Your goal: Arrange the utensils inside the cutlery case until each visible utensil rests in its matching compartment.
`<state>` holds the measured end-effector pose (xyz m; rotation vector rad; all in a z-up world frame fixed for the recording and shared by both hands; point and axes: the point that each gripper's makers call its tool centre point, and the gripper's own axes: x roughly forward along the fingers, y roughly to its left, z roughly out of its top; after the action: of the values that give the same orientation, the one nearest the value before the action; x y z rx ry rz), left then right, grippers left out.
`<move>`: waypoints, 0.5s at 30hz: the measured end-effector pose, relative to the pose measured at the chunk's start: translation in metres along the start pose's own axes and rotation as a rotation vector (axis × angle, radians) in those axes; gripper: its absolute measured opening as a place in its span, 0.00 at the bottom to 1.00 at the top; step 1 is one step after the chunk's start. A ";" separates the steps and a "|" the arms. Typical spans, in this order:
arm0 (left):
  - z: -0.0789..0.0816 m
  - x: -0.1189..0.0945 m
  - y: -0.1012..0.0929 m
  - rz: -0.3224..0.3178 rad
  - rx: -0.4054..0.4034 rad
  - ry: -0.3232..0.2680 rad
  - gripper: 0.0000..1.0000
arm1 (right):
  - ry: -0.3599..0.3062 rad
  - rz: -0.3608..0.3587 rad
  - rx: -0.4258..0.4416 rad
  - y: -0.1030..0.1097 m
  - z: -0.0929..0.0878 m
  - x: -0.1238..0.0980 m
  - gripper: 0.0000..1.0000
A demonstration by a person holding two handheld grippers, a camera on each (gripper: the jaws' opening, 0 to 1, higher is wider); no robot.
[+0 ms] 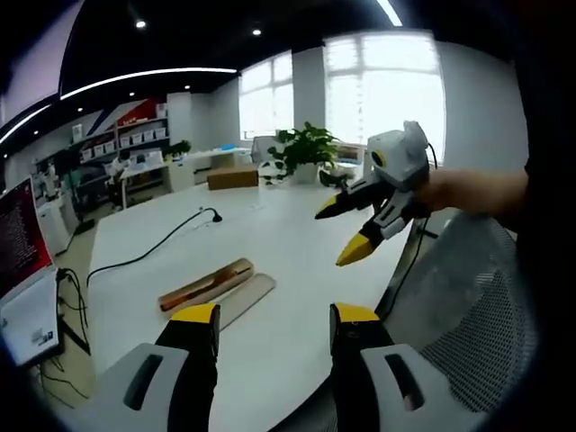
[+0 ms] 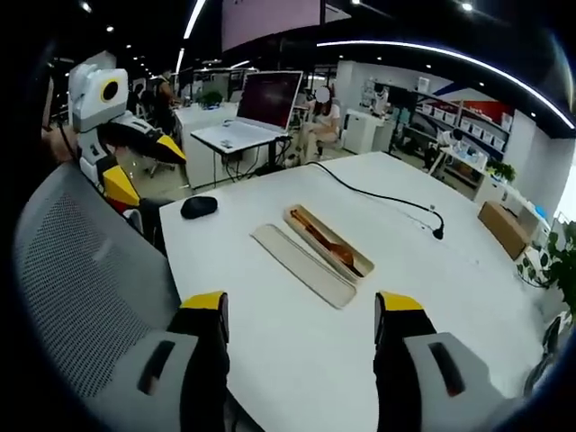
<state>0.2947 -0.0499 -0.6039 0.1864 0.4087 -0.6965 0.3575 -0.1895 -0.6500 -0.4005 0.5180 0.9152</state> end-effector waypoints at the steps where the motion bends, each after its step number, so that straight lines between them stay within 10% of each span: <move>1: -0.001 0.000 0.000 -0.002 -0.006 0.001 0.50 | 0.012 0.004 -0.013 0.001 -0.002 0.001 0.64; 15: -0.001 0.002 -0.007 -0.025 0.000 0.002 0.52 | 0.026 -0.032 -0.059 -0.007 -0.008 0.002 0.69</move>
<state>0.2907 -0.0561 -0.6060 0.1827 0.4139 -0.7205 0.3622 -0.1964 -0.6567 -0.4737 0.5080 0.8965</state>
